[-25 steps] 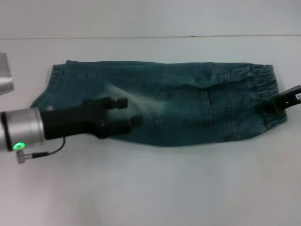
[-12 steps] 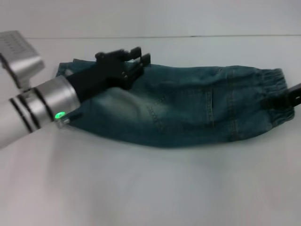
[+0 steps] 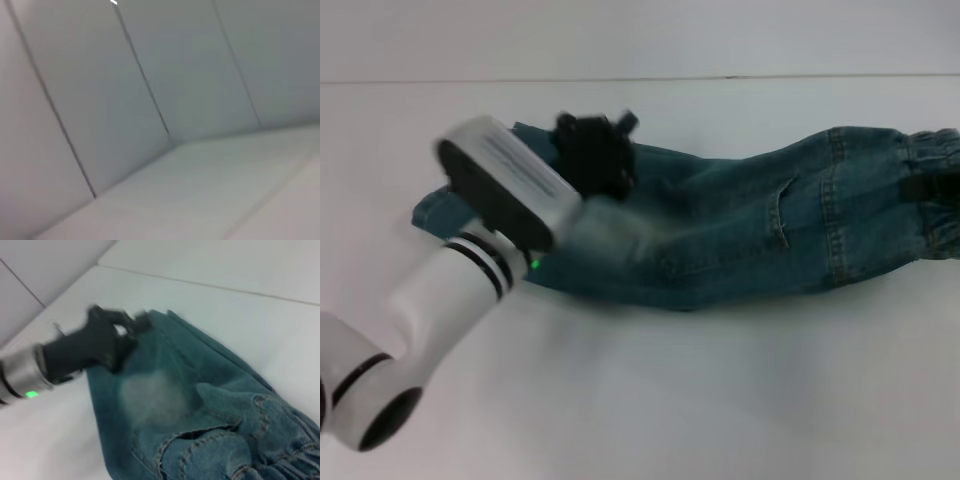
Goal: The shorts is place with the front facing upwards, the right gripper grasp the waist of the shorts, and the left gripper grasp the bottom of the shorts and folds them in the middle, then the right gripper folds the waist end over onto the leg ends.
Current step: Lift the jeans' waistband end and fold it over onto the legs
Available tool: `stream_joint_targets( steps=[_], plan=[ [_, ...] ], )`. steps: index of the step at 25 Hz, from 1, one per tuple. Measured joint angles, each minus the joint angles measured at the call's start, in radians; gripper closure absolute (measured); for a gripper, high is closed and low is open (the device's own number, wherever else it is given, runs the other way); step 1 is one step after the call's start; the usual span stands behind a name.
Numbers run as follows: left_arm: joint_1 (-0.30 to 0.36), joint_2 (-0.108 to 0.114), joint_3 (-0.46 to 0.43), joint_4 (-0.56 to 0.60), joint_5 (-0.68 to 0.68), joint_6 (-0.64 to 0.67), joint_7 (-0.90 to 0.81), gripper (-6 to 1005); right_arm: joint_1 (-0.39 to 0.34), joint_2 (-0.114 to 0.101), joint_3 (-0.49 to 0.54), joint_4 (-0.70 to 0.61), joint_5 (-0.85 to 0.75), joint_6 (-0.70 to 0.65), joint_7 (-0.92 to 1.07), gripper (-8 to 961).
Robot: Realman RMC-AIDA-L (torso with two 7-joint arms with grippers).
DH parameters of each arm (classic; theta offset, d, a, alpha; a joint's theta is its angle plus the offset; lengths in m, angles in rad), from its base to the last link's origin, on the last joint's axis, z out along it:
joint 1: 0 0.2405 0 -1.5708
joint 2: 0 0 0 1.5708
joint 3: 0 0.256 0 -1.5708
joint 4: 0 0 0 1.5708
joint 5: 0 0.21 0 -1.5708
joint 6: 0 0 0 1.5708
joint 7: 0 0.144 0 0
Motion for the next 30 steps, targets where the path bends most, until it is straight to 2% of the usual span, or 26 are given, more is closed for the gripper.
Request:
stream_joint_targets(
  steps=[4, 15, 22, 30],
  plan=[
    [-0.013, 0.0, 0.0, -0.061, 0.003, -0.079, 0.097, 993, 0.007, -0.001, 0.03, -0.022, 0.036, -0.059, 0.007, 836],
    [0.003, 0.0, -0.015, -0.162, 0.104, -0.095, 0.122, 998, 0.036, -0.006, 0.042, -0.104, 0.145, -0.138, 0.062, 837],
    [0.007, 0.0, -0.089, -0.232, 0.223, -0.094, 0.118, 998, 0.081, -0.005, 0.038, -0.107, 0.145, -0.14, 0.073, 838],
    [0.021, 0.0, -0.182, -0.307, 0.414, -0.097, 0.096, 998, 0.15, 0.008, 0.02, -0.109, 0.145, -0.14, 0.091, 837]
  ],
)
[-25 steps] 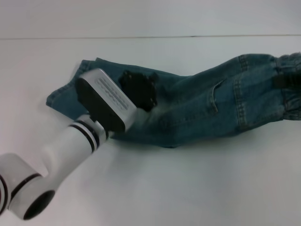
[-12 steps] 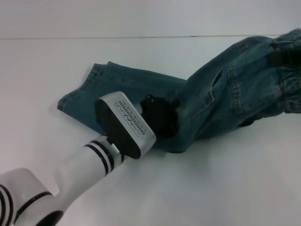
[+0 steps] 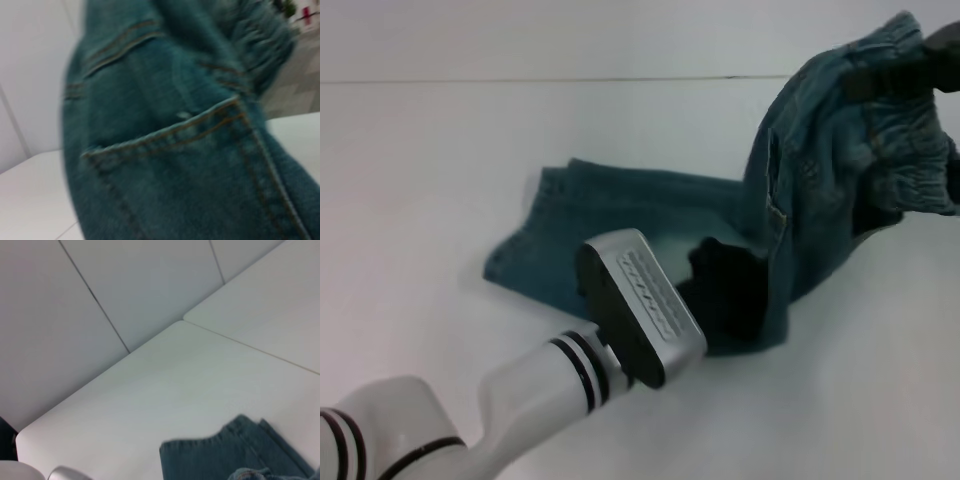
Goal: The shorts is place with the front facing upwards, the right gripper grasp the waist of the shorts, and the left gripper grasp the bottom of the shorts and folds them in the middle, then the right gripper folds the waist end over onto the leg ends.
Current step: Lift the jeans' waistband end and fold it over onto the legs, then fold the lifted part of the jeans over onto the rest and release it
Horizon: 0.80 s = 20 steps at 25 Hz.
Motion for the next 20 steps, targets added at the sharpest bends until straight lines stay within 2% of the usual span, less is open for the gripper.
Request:
stream_joint_targets(
  steps=[6, 11, 17, 18, 20],
  plan=[
    [0.016, 0.0, -0.044, -0.053, 0.097, -0.006, -0.022, 998, 0.025, 0.011, -0.038, 0.0, 0.0, 0.008, 0.0, 838],
    [0.064, 0.0, -0.104, -0.064, 0.155, 0.001, -0.045, 999, 0.031, 0.013, -0.049, 0.008, -0.001, 0.023, -0.009, 838],
    [0.174, 0.0, -0.129, -0.003, 0.163, 0.195, -0.097, 999, 0.024, 0.015, -0.064, 0.048, 0.001, 0.045, -0.028, 837],
    [0.174, 0.0, -0.129, -0.003, 0.163, 0.195, -0.097, 999, 0.024, 0.015, -0.064, 0.059, 0.001, 0.05, -0.031, 837],
    [0.224, 0.0, -0.127, 0.069, 0.204, 0.285, -0.219, 999, 0.026, 0.015, -0.066, 0.096, 0.002, 0.058, -0.045, 837]
  ],
)
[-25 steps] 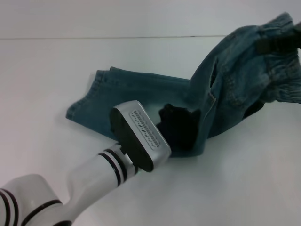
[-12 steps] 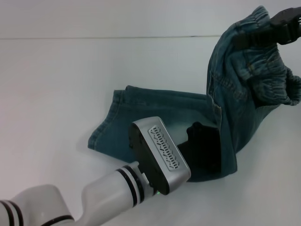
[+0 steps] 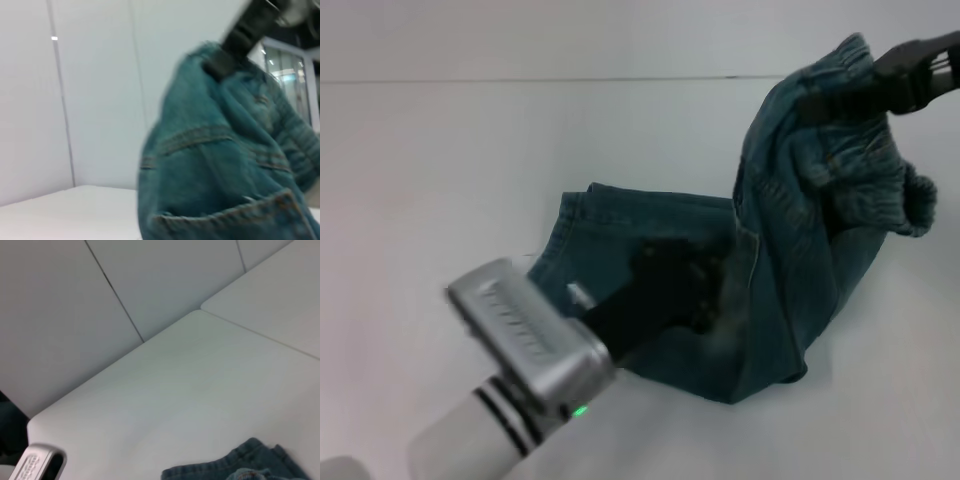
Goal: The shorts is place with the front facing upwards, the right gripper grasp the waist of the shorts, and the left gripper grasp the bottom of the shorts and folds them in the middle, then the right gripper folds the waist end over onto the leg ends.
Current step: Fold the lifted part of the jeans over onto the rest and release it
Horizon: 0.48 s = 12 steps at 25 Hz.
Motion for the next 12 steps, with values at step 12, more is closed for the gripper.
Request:
stream_joint_targets(
  steps=[12],
  plan=[
    [0.23, 0.006, -0.244, 0.24, 0.009, 0.361, -0.3, 999, 0.083, 0.031, -0.168, 0.173, -0.003, 0.205, -0.049, 843]
  ],
)
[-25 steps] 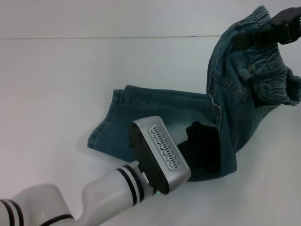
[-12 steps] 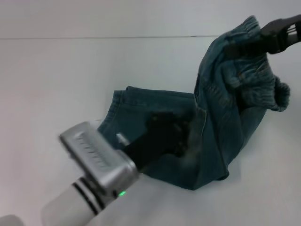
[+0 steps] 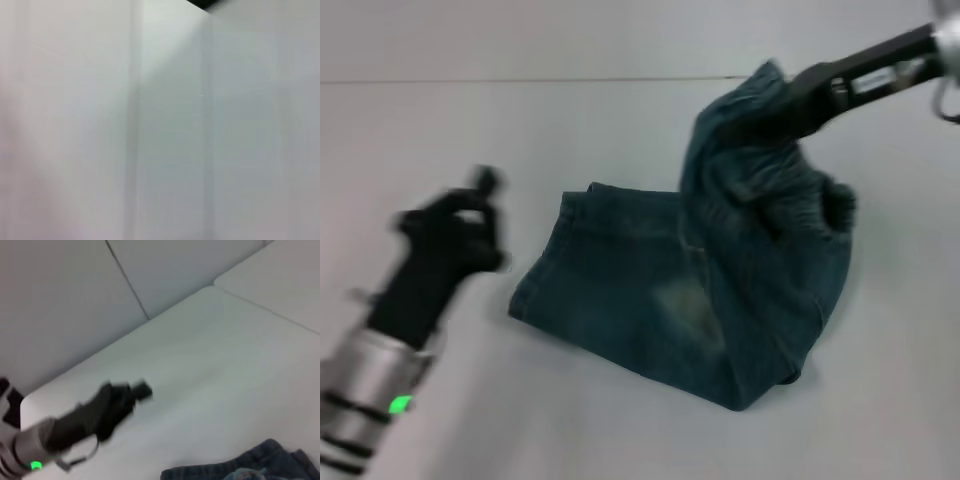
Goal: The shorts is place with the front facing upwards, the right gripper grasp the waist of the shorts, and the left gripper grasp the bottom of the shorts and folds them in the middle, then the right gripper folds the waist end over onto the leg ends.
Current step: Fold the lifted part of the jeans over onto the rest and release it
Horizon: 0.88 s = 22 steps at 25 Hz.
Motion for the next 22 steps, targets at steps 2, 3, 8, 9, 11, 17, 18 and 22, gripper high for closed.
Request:
stream_joint_targets(
  steps=[2, 3, 8, 9, 11, 17, 18, 22],
  plan=[
    [0.038, 0.0, -0.076, 0.039, 0.0, 0.036, -0.046, 999, 0.02, 0.017, -0.043, 0.017, -0.002, 0.039, -0.001, 842],
    [0.053, 0.0, -0.1, 0.05, 0.0, 0.046, -0.06, 999, 0.033, 0.026, -0.068, 0.029, -0.002, 0.06, -0.001, 841],
    [0.105, 0.001, -0.16, 0.082, 0.0, 0.075, -0.079, 999, 0.107, 0.067, -0.198, 0.091, -0.007, 0.149, 0.001, 839],
    [0.113, 0.001, -0.162, 0.087, -0.001, 0.076, -0.079, 999, 0.123, 0.076, -0.224, 0.107, -0.008, 0.163, 0.004, 839],
    [0.119, 0.0, -0.163, 0.091, -0.001, 0.076, -0.079, 999, 0.154, 0.091, -0.256, 0.141, -0.02, 0.198, 0.009, 838],
    [0.124, -0.003, -0.166, 0.089, -0.001, 0.068, -0.078, 998, 0.216, 0.122, -0.27, 0.217, -0.069, 0.268, 0.002, 770],
    [0.123, -0.003, -0.167, 0.087, -0.001, 0.067, -0.076, 998, 0.221, 0.123, -0.271, 0.22, -0.069, 0.27, 0.002, 737],
    [0.115, -0.003, -0.17, 0.086, -0.002, 0.066, -0.072, 998, 0.247, 0.116, -0.303, 0.208, -0.074, 0.265, 0.038, 587]
  ],
)
